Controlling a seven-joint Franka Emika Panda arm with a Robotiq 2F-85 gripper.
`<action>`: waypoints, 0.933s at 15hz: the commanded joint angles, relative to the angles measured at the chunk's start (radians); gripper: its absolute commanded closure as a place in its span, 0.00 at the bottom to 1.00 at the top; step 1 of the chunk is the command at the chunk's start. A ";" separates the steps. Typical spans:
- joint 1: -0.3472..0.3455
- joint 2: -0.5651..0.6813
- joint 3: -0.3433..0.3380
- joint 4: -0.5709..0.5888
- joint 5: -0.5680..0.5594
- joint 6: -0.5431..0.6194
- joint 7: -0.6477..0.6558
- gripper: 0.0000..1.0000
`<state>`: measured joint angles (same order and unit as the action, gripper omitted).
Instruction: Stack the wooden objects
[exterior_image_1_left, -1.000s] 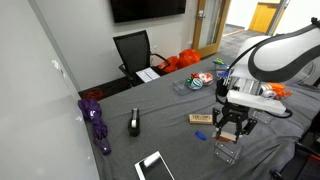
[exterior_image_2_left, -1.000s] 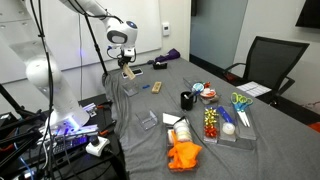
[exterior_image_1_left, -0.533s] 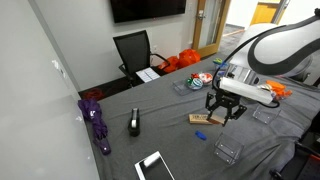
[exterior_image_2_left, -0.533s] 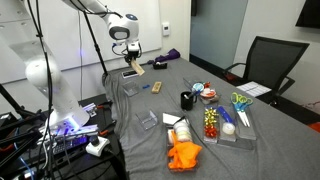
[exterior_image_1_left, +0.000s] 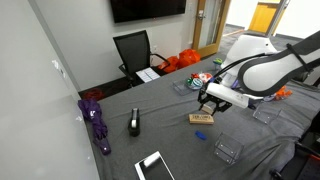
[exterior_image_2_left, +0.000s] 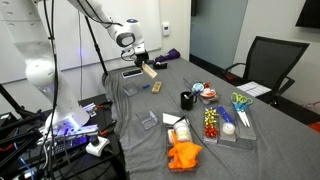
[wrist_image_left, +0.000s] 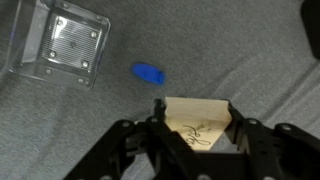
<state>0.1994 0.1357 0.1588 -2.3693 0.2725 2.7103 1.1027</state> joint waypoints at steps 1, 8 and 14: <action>0.018 0.083 -0.042 0.038 -0.117 0.106 0.050 0.68; 0.098 0.213 -0.170 0.101 -0.334 0.145 0.154 0.68; 0.147 0.297 -0.250 0.172 -0.388 0.137 0.177 0.68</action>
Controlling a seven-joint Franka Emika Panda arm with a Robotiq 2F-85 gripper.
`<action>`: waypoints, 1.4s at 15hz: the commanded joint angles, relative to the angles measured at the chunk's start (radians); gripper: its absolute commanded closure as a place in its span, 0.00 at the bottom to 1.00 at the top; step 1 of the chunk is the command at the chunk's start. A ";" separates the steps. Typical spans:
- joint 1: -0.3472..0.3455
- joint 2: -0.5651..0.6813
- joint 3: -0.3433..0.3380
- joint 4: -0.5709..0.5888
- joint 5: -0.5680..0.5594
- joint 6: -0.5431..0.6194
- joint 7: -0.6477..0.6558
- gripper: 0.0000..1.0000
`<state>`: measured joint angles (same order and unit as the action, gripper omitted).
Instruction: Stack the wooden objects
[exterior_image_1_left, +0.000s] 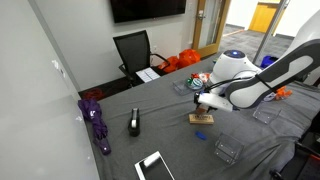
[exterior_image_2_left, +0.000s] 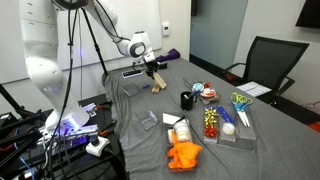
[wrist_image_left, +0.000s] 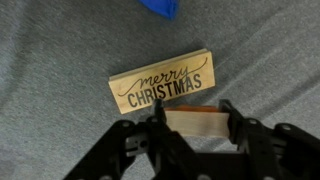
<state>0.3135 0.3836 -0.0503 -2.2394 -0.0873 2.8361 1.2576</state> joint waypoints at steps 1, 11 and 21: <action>0.041 0.060 -0.051 0.048 -0.031 0.012 0.022 0.68; 0.085 0.099 -0.078 0.061 -0.025 -0.027 0.009 0.10; 0.046 0.032 -0.024 0.014 0.015 -0.054 -0.050 0.00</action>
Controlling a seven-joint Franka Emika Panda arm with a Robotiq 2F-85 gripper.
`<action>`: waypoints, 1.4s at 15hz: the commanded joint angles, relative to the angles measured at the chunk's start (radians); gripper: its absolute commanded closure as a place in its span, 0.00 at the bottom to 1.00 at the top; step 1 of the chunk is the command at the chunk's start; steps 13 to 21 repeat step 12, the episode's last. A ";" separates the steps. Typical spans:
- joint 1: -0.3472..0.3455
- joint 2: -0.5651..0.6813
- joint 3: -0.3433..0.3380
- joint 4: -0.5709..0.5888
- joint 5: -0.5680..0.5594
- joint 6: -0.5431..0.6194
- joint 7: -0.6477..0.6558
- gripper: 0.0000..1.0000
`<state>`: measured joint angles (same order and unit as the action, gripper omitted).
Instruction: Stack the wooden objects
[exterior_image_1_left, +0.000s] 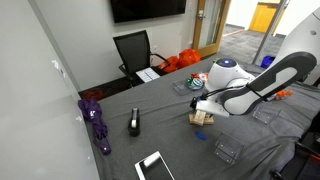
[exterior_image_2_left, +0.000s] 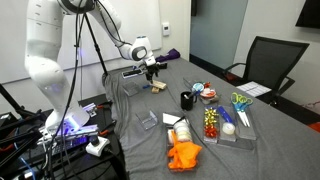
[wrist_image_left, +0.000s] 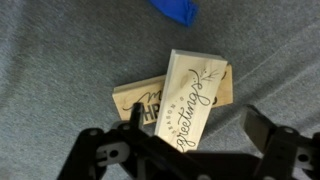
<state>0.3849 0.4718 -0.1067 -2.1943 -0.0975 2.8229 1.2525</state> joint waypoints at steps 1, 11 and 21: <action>-0.029 -0.069 0.041 -0.037 0.031 -0.052 -0.053 0.00; -0.122 -0.263 0.165 -0.127 0.149 -0.223 -0.234 0.00; -0.131 -0.280 0.175 -0.135 0.170 -0.238 -0.255 0.00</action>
